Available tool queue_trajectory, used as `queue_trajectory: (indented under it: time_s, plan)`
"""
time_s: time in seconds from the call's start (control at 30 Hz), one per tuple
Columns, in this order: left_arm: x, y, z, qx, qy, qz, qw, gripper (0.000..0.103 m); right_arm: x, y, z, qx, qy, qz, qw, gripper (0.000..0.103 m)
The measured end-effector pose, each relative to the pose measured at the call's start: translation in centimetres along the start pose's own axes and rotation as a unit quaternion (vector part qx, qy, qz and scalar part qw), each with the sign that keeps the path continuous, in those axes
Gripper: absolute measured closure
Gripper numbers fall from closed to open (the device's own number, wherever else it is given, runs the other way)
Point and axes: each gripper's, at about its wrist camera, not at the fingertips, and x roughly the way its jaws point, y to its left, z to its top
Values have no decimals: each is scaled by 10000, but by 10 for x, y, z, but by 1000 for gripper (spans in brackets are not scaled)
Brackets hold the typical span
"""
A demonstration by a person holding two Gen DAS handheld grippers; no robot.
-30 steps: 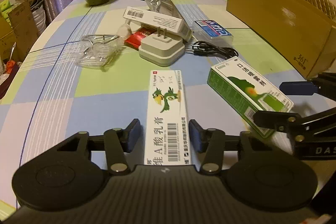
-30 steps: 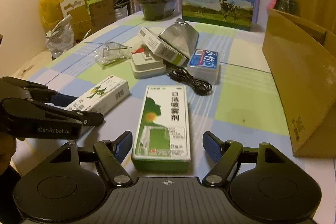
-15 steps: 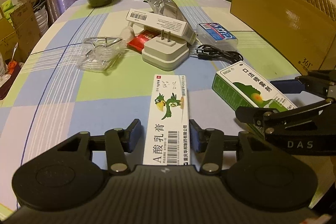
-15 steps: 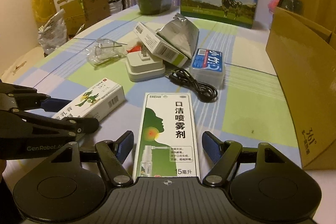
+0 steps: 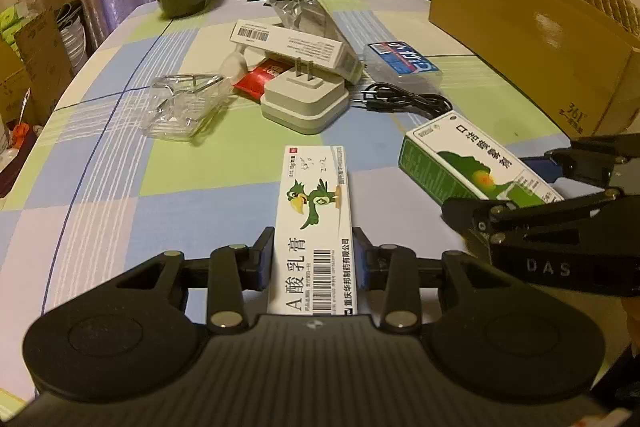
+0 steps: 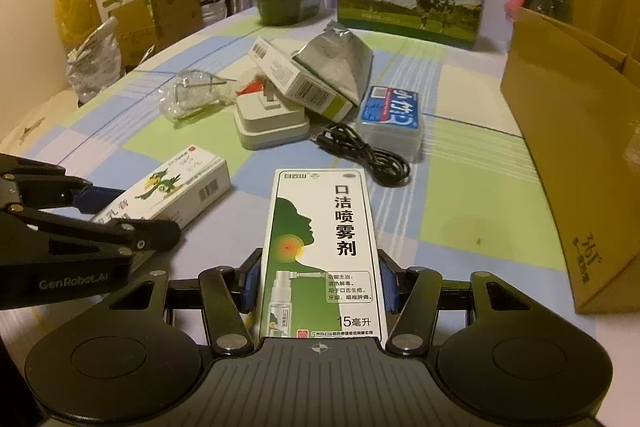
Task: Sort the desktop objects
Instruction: 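Lift both boxes and carry them toward the cardboard box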
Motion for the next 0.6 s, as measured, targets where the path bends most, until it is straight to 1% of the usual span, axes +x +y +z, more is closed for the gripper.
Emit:
queue_trajectory:
  time_s: [0.33, 0.6]
  plan:
    - [-22, -8, 0, 47, -142, -48, 9999, 70, -32, -3, -3, 238, -198, -114, 9995, 50]
    - [-51, -15, 5, -47, -362, -45, 9993, 70, -64, -8, -3, 435, -423, -181, 9980, 50]
